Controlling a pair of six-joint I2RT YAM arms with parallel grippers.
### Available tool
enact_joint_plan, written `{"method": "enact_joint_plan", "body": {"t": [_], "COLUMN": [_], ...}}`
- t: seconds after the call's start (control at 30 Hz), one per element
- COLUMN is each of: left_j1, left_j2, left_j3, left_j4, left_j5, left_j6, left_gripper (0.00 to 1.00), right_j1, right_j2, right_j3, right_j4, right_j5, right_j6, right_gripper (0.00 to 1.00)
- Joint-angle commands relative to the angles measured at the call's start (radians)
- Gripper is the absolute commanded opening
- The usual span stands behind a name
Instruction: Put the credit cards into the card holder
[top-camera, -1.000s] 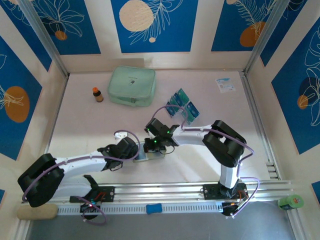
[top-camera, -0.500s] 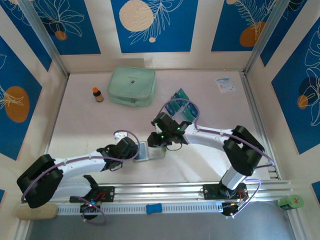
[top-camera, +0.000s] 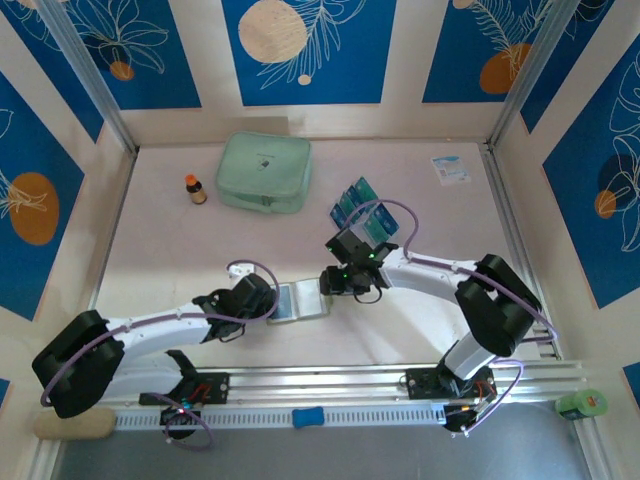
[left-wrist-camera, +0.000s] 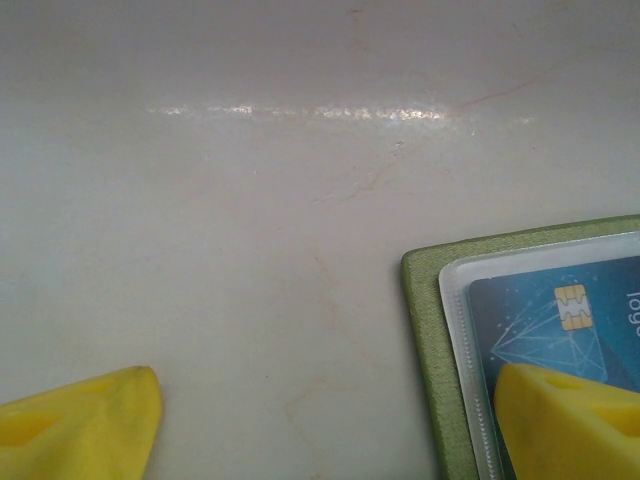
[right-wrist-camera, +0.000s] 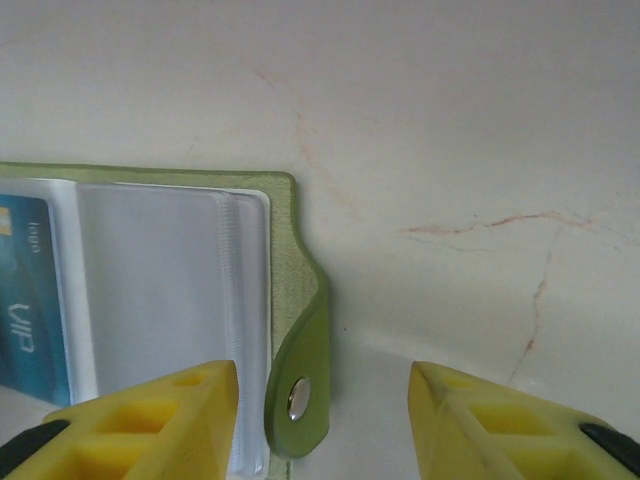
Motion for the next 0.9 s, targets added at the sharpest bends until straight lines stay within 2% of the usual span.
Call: {"method": "enact_joint_plan", "body": {"t": [0.0,0.07,0.2,0.3,0.7,0.77,0.87], "left_j1": [0.01,0.009,0.009,0.01,0.009,0.01,0.009], "left_j2": [-0.014,-0.015,-0.017,-0.016,0.01,0.021,0.029], "left_j3": [0.013,0.016,0.022,0.028,0.031,0.033,0.034], "left_j4": [-0.026,-0.028,-0.027,-0.021,0.021,0.026,0.03], "left_j5": [-0.011,-0.012,-0.004,0.006,0.04,0.045,0.048], "left_j6": [0.01,0.013,0.022,0.029,0.037,0.038,0.039], "left_gripper": [0.86,0.86,0.86,0.86,0.86,0.86,0.86], "right_j1": [0.002,0.003,-0.005,-0.016,-0.046,-0.046,-0.045], "right_j2": [0.035,0.043,0.034,0.007,-0.088,-0.089,-0.106], "right_j3": [0.008,0.012,0.001,-0.025,-0.119,-0.115,-0.102], "right_j4": [0.016,0.021,0.012,0.011,0.018,0.021,0.016], "right_j5": [-0.003,-0.002,0.01,0.017,0.01,-0.001,-0.011], "right_j6": [0.004,0.004,0.006,0.01,0.032,0.03,0.023], "right_gripper": [0.46,0.41,0.13,0.0,0.0,0.06,0.25]}}
